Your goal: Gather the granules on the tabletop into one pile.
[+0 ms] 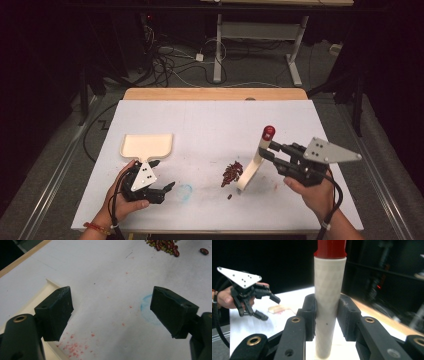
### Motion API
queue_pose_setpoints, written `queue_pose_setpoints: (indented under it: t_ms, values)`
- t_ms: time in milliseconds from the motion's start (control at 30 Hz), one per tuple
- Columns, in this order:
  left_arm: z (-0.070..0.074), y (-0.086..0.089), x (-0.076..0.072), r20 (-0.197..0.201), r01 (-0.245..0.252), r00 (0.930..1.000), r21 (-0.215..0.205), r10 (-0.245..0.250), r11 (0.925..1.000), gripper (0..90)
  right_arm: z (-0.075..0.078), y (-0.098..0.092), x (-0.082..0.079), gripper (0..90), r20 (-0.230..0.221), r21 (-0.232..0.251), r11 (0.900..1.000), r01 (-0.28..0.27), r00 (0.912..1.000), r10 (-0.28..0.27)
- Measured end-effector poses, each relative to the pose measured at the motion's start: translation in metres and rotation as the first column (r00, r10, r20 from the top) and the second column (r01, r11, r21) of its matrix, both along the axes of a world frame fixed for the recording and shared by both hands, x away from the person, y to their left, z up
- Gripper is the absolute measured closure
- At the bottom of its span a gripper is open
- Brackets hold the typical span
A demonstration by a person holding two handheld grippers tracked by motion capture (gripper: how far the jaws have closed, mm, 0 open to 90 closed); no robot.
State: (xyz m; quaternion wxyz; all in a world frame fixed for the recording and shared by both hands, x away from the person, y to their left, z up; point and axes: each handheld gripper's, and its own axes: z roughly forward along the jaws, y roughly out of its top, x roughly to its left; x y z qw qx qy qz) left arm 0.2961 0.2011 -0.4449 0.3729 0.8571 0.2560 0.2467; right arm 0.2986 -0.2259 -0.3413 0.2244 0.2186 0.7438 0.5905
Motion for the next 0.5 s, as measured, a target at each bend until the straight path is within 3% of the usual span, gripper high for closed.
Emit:
queue_pose_setpoints:
  t_ms: [67, 100, 133, 200, 333, 500]
  values:
    - [0.0, -0.001, 0.0, 0.0, 0.003, 1.0, 0.004, -0.003, 1.0, 17.5, -0.009, 0.002, -0.013, 69.7, -0.034, -0.02, 0.999, 0.033, 0.9989, -0.033]
    - [0.001, -0.002, 0.0, 0.001, 0.003, 1.0, 0.005, -0.003, 1.0, 17.5, -0.019, 0.007, -0.021, 69.6, -0.088, -0.028, 0.999, 0.045, 0.995, -0.047]
    - [0.001, -0.003, 0.001, 0.002, 0.005, 1.0, 0.008, -0.005, 1.0, 17.5, -0.019, 0.007, -0.021, 69.6, -0.088, -0.028, 0.999, 0.045, 0.995, -0.047]
    - [0.001, -0.005, 0.002, 0.003, 0.007, 1.0, 0.009, -0.007, 0.9999, 17.5, -0.025, 0.016, -0.029, 69.7, -0.131, -0.033, 0.997, 0.064, 0.9891, -0.067]
    - [0.0, -0.006, 0.002, 0.007, 0.013, 0.9999, 0.009, -0.013, 0.9999, 17.5, -0.032, 0.035, -0.04, 69.6, -0.113, -0.056, 0.991, 0.123, 0.9851, -0.129]
    - [0.0, -0.005, 0.003, 0.003, 0.014, 0.9999, 0.007, -0.014, 0.9999, 17.5, -0.032, 0.052, -0.037, 69.7, -0.082, -0.076, 0.98, 0.182, 0.9786, -0.189]
